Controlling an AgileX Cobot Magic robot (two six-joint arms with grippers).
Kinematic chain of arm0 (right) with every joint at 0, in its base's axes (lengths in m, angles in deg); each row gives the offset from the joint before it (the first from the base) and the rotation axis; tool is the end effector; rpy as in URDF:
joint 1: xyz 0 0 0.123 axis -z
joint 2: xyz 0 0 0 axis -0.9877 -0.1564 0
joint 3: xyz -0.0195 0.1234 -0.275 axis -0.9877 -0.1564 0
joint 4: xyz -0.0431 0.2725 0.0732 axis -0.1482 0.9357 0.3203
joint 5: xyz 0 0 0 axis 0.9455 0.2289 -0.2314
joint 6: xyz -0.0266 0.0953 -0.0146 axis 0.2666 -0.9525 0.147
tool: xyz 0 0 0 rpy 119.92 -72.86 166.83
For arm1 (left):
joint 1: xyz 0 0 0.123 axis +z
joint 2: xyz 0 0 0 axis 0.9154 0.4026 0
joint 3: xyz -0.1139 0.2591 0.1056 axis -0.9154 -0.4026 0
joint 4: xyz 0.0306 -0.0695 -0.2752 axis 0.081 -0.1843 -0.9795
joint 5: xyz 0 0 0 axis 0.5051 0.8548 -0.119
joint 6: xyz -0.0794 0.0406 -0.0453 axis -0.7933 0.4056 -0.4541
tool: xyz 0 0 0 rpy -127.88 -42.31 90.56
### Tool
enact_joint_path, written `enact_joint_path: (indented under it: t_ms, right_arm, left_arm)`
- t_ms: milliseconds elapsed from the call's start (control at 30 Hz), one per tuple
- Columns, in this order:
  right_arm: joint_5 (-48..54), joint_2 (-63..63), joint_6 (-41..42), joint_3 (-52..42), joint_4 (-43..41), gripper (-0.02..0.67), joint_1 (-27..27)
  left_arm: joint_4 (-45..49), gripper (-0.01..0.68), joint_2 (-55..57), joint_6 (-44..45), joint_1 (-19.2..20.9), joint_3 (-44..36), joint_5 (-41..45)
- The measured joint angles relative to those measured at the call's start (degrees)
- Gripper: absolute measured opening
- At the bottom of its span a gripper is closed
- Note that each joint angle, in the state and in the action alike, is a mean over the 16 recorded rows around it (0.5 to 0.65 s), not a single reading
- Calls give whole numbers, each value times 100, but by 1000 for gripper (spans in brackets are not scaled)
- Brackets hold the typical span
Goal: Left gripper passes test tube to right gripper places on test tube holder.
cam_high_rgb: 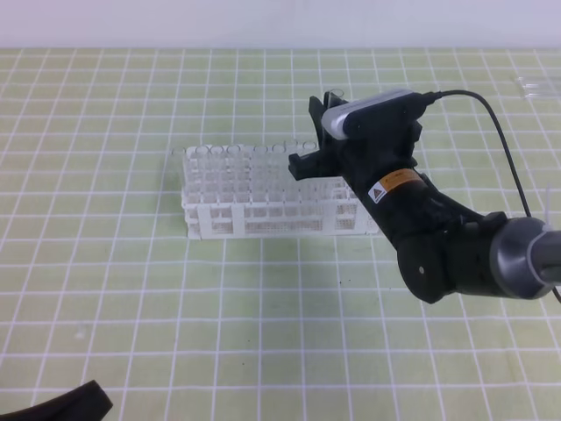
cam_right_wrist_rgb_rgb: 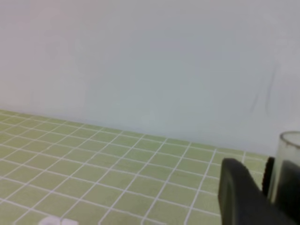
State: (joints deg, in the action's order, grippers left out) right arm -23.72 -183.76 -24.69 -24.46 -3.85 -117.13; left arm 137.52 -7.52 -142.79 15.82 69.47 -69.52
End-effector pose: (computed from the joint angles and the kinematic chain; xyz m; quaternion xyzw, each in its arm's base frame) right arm 0.3716 0.2541 0.2015 -0.1463 0.6646 0.1975 0.7056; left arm 0.0615 -0.0669 0.2012 0.2414 0.6703 -0.3296 0.6195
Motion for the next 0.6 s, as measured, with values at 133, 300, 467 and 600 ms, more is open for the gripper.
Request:
enact_joint_path:
  t_ms: [133,300,467,600]
  right_arm:
    - [5,-13,17,0,32,8,5]
    - [27,-27,17,0,46,8,6]
    - [64,-29,17,0,46,8,6]
    - [97,-29,15,0,46,8,6]
  left_arm:
    - [23,0,4,1,1,-13,6]
    - [11,0,2,0,0,-7,2]
    - [0,0,2,0,0,0,-1]
    - [-23,0,-4,-1,-1,13,-11]
